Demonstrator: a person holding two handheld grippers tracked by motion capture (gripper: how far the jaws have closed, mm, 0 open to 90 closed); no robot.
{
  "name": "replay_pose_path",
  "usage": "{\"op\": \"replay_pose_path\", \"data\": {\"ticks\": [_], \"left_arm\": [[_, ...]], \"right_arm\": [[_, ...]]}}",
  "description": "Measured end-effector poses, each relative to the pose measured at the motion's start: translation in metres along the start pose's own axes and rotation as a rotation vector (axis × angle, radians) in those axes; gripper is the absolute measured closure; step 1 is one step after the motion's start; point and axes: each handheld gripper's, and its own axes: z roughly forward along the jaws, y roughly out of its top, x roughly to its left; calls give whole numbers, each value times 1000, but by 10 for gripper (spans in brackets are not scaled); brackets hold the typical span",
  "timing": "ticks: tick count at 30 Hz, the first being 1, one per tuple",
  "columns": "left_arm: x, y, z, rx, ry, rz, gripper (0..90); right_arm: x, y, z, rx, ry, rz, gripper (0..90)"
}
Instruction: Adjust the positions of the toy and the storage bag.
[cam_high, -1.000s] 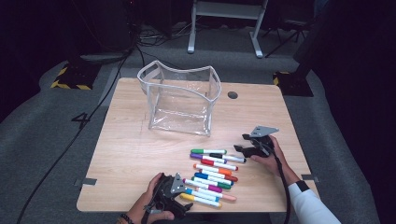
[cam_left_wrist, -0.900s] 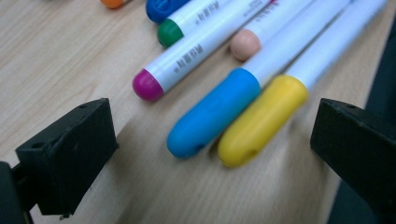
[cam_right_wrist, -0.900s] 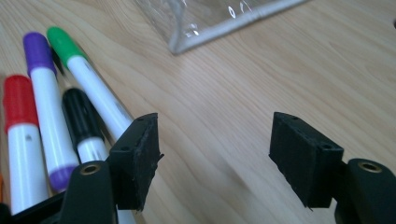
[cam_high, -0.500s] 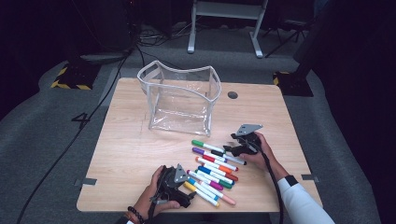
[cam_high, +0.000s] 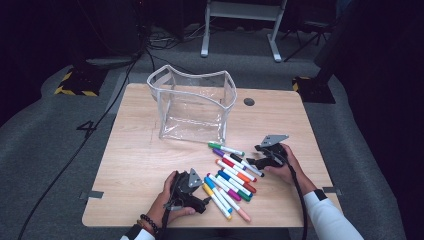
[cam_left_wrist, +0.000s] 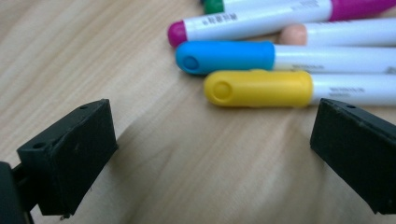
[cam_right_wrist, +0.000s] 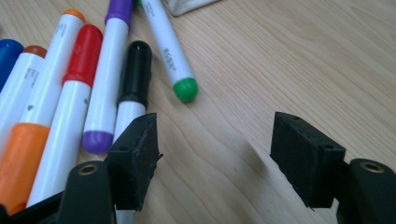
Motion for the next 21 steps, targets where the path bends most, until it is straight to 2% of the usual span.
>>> {"op": "replay_pose_path", "data": {"ticks": [2, 6, 7, 8, 9, 10, 13, 16, 18, 21], "left_arm": [[-5, -4, -4, 5, -33, 35, 4], [-11, -6, -6, 10, -41, 44, 4], [-14, -6, -6, 8, -44, 49, 4], [-17, -6, -6, 11, -41, 48, 4], [-17, -6, -6, 11, -41, 48, 4], [-19, -6, -6, 7, -41, 47, 4], [-21, -5, -5, 6, -40, 50, 4], [-27, -3, -2, 2, -35, 49, 4], [-28, -2, -1, 0, -33, 51, 4], [-30, 2, 2, -11, -13, 36, 4]], "right_arm": [[-5, -5, -10, -4, -11, 24, 346], [-8, -12, -23, -6, 23, 38, 388], [-3, -19, -33, 5, 16, -11, 403], [-1, -22, -37, 9, 18, -26, 407], [-1, -22, -37, 9, 18, -26, 407], [5, -32, -47, 3, 60, -35, 445], [11, -42, -53, 3, 71, -51, 470], [20, -54, -60, 12, 95, -68, 534], [21, -56, -60, 9, 95, -71, 544], [23, -54, -56, -16, 95, -83, 636]]}}
